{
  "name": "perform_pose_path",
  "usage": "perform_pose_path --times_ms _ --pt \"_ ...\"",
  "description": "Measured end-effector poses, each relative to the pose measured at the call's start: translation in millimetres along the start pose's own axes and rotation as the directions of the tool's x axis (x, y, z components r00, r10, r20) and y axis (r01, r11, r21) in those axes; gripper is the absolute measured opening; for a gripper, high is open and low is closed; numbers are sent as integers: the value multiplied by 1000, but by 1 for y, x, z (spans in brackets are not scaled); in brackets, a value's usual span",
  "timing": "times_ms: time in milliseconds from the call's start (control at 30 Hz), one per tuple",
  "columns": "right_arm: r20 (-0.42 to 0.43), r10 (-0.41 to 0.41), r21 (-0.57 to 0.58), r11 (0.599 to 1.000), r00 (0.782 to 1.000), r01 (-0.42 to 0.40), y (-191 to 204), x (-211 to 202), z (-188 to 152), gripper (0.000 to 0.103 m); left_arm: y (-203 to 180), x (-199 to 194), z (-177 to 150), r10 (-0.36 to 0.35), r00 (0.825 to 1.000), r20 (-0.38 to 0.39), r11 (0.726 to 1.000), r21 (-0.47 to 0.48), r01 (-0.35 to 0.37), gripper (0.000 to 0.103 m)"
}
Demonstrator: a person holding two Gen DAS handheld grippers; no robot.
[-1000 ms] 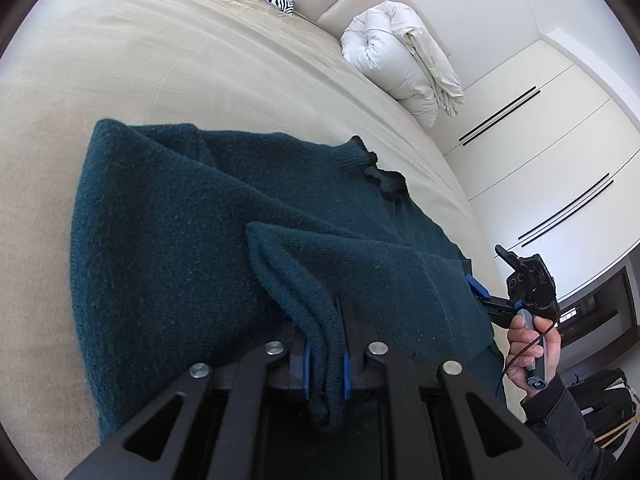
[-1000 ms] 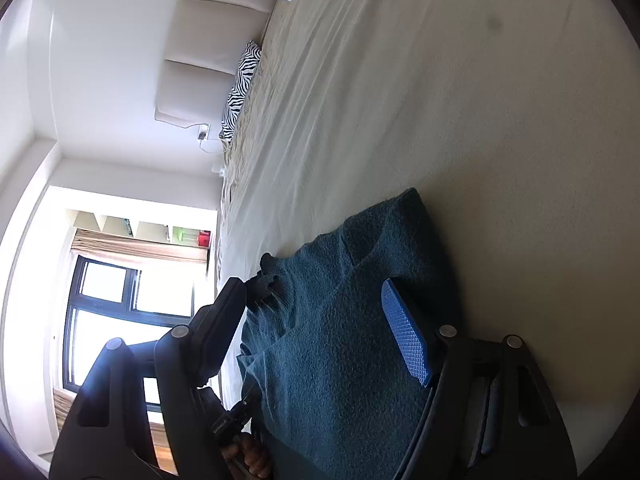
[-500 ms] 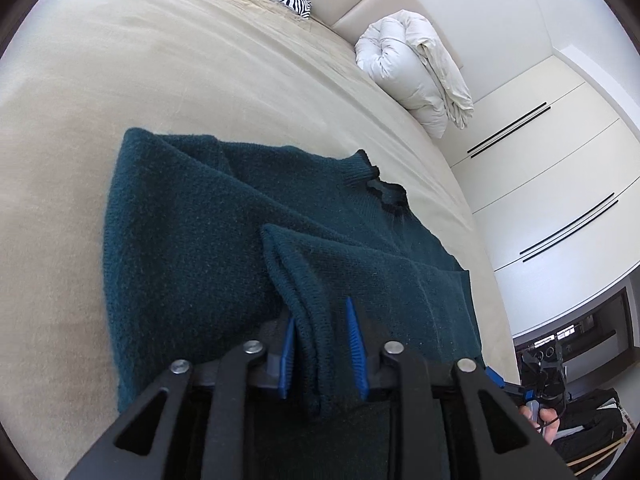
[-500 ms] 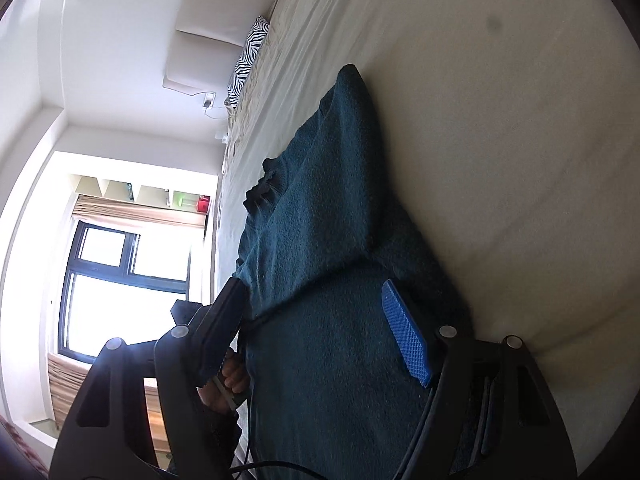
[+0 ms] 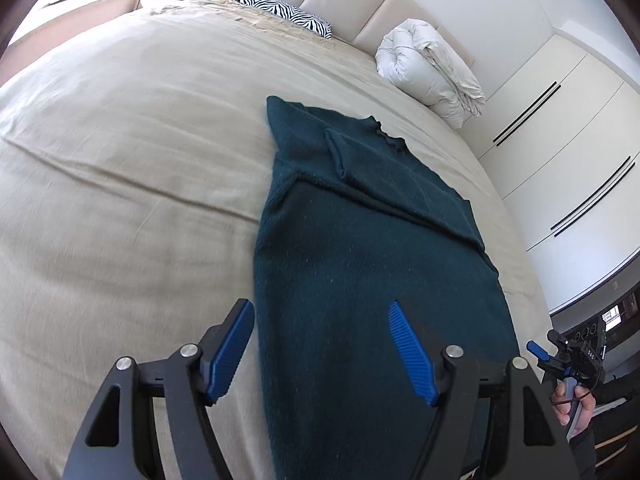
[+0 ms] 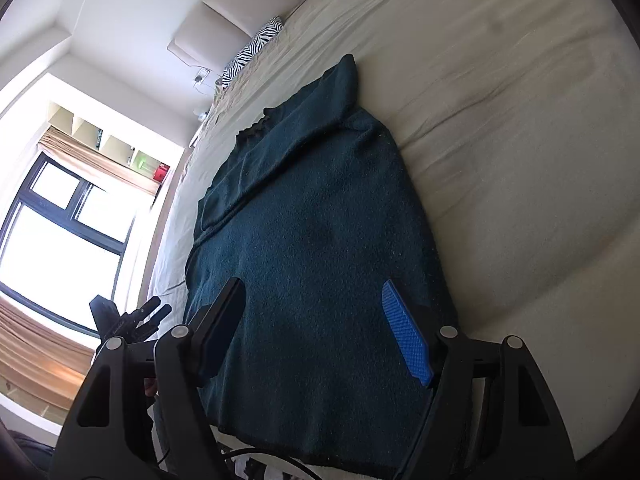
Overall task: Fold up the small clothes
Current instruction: 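Move both grippers to the sweater hem and grasp it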
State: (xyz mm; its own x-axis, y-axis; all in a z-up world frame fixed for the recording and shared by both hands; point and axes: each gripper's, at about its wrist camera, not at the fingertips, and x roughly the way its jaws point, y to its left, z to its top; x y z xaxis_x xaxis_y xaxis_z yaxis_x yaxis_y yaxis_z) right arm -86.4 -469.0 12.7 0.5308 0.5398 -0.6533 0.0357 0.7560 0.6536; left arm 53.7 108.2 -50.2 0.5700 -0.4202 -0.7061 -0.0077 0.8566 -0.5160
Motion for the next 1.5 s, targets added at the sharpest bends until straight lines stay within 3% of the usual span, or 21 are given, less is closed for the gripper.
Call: perform_pose_path --times_ms 200,333,567,733,1000,1233,1500 --pt "21 -22 13 1000 1000 22 -6 -22 -22 70 12 -14 -59 -3 997 -78 999 -48 -1 73" --pt "8 -74 1 997 997 74 -12 -29 -34 70 11 -22 -76 -48 992 -115 997 -74 39 73" --pt "13 -115 26 993 993 115 -25 -42 -40 70 3 -29 -97 -45 982 -183 998 -60 34 73" --pt "-29 -154 57 986 988 156 -38 -39 -41 70 11 -28 -100 -101 976 -195 989 -122 78 73" --pt "-93 -147 65 986 985 154 -47 -40 -42 70 -1 -25 -104 -117 959 -260 992 -79 99 71" --pt "-158 -134 58 988 978 144 -49 -41 -46 69 5 -27 -107 -129 954 -272 989 -108 102 59" --pt "-182 -99 71 991 978 113 -50 -40 -50 69 11 -28 -109 -151 945 -290 983 -144 113 56"
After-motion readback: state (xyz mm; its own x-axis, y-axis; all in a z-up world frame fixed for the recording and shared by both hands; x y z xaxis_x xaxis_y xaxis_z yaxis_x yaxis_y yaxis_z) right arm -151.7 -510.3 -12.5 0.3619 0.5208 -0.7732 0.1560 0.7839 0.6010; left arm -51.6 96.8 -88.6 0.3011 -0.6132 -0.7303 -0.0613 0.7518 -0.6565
